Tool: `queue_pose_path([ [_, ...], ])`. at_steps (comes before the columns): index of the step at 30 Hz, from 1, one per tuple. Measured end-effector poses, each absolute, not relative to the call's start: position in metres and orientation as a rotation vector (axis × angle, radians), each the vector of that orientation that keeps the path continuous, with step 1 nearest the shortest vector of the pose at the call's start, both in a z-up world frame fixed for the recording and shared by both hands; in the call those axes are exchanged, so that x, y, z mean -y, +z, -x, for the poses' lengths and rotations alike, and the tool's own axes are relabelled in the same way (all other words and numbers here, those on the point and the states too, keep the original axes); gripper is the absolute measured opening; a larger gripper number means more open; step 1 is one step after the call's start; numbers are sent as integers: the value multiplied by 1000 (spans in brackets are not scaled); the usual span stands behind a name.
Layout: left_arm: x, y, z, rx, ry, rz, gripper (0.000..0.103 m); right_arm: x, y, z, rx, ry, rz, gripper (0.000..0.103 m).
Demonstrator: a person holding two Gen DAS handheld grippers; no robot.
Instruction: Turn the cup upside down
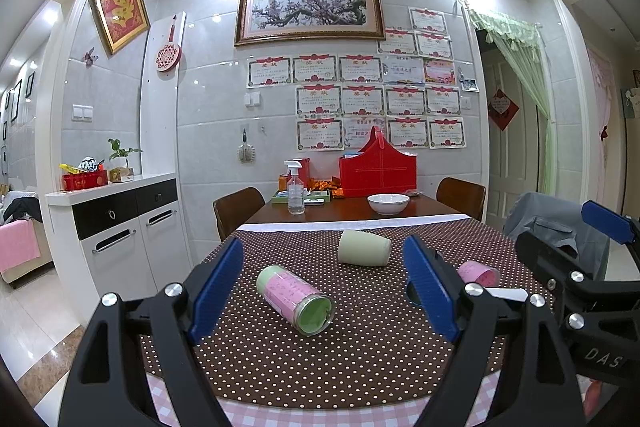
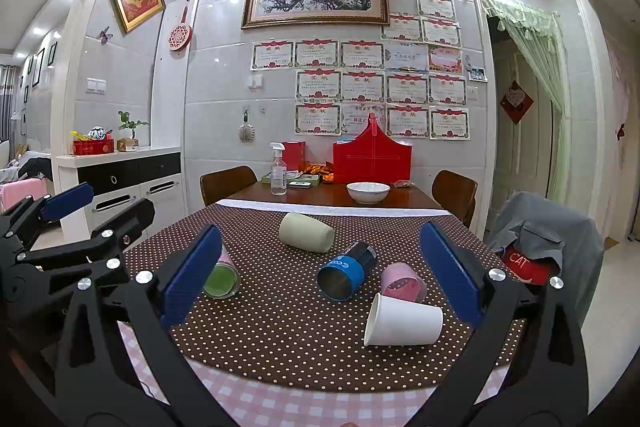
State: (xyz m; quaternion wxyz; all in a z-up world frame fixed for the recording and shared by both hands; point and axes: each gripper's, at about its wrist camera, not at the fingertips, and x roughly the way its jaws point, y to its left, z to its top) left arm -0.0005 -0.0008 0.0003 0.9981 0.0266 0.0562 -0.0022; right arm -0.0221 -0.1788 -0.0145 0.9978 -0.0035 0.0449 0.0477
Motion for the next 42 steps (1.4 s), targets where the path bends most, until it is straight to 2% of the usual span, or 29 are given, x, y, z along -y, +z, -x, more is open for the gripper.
queue_pose_path([
  [24, 2, -13, -28, -163, -53, -41, 81, 189, -25, 4, -113, 78, 13, 97],
  [42, 42, -20, -93, -240, -81, -115, 81, 219, -36, -49, -195, 49, -28, 97],
])
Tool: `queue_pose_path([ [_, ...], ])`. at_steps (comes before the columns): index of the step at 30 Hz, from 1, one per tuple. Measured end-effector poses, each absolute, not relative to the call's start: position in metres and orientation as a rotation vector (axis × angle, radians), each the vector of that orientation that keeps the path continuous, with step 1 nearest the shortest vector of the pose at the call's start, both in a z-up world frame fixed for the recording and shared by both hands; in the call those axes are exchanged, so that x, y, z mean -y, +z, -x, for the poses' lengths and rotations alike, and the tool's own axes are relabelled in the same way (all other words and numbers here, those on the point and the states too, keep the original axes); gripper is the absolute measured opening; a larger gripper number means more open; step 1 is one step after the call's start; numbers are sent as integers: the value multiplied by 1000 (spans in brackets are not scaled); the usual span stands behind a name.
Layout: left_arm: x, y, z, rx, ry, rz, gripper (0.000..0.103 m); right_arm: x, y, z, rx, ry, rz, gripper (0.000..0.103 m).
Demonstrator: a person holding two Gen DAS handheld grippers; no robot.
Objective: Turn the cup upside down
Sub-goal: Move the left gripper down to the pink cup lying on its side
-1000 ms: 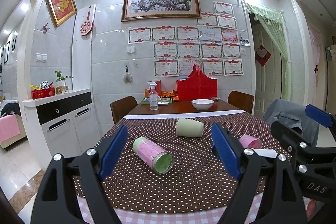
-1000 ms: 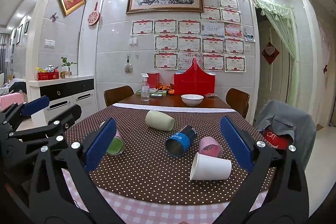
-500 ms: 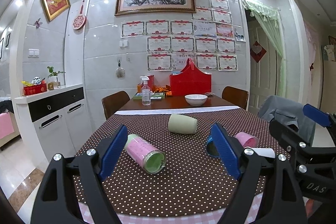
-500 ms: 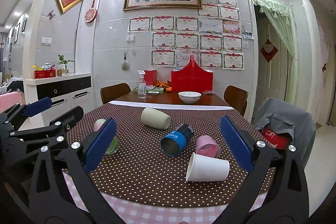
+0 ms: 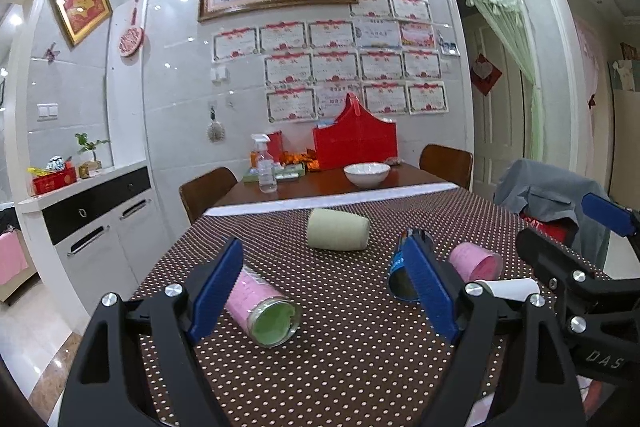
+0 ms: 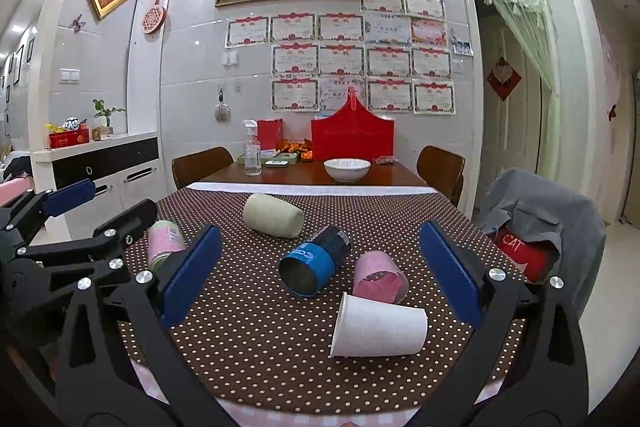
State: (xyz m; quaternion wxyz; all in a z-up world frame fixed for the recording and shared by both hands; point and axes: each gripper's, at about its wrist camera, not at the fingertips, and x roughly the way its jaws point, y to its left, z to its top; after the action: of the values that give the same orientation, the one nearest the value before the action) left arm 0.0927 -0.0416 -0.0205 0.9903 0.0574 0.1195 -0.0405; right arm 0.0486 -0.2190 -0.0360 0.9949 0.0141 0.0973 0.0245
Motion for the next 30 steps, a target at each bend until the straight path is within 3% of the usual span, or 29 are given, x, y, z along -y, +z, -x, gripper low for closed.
queue_pose_path([
  [19, 159, -69, -235, -764, -439, -85, 81, 347, -74, -129, -427, -160, -151, 97],
  [30, 222, -102, -299, -1041, -460, -28, 81, 400, -89, -153, -458, -185, -239, 97],
])
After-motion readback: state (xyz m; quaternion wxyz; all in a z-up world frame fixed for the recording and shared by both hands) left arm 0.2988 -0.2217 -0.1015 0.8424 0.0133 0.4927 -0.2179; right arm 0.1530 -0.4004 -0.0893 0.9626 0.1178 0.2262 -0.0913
